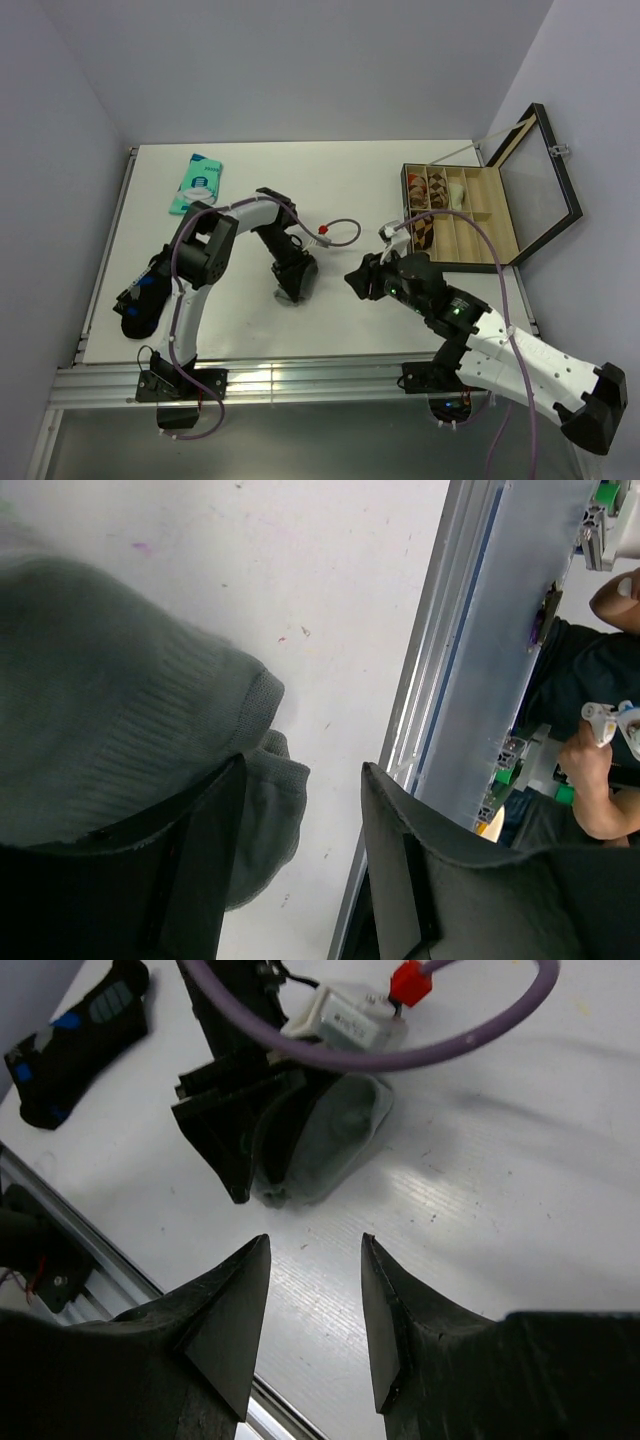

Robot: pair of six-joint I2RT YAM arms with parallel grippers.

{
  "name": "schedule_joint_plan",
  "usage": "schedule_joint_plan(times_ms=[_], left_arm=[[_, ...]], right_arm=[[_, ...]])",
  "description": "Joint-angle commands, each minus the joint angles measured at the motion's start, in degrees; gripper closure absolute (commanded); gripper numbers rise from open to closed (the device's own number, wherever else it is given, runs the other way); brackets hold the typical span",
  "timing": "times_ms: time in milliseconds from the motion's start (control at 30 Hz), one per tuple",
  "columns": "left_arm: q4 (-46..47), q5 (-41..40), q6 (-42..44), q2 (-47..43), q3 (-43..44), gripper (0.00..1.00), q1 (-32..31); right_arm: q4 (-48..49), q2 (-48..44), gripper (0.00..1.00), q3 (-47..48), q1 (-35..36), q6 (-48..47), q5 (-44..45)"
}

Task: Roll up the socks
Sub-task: Move the sock to the center of the board, then roll the sock at the center of the board.

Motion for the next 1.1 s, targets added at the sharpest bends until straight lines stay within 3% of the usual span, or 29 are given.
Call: schedule_joint_plan(times_ms=[0,400,600,767,867,1067], left_arm=[[-0.14,2.67,1.71,-3.63,2.57,0.45,1.53],[-2.87,7.33,1.89,-5.66,6.62,0.45,5.49],[15.27,4.18,-17.08,-10.93,6.28,0.46,13.04],[24.89,0.22,-31.83,-13.83,7.76,0.47,22.16],[29.12,-2.6,-37.38,-15.5,8.82,0.47,26.91],[27.81,-2.78,-38.73,-16.2,11.46,0.48,32.29]], right_arm=[[3.16,0.55,0.52,2.61,4.52,-1.92,9.11],[9.75,15.29,0.52,5.86,18.51,-8.16,16.0],[12.48,28.65,0.52,11.64,22.64,-11.76,19.16],[15.28,42.72,0.54,17.45,23.87,-16.42,19.08],[16.6,49.3,0.55,21.32,24.58,-18.44,18.2],[17.4,58.98,0.56,27.91,25.28,-20.03,18.28]])
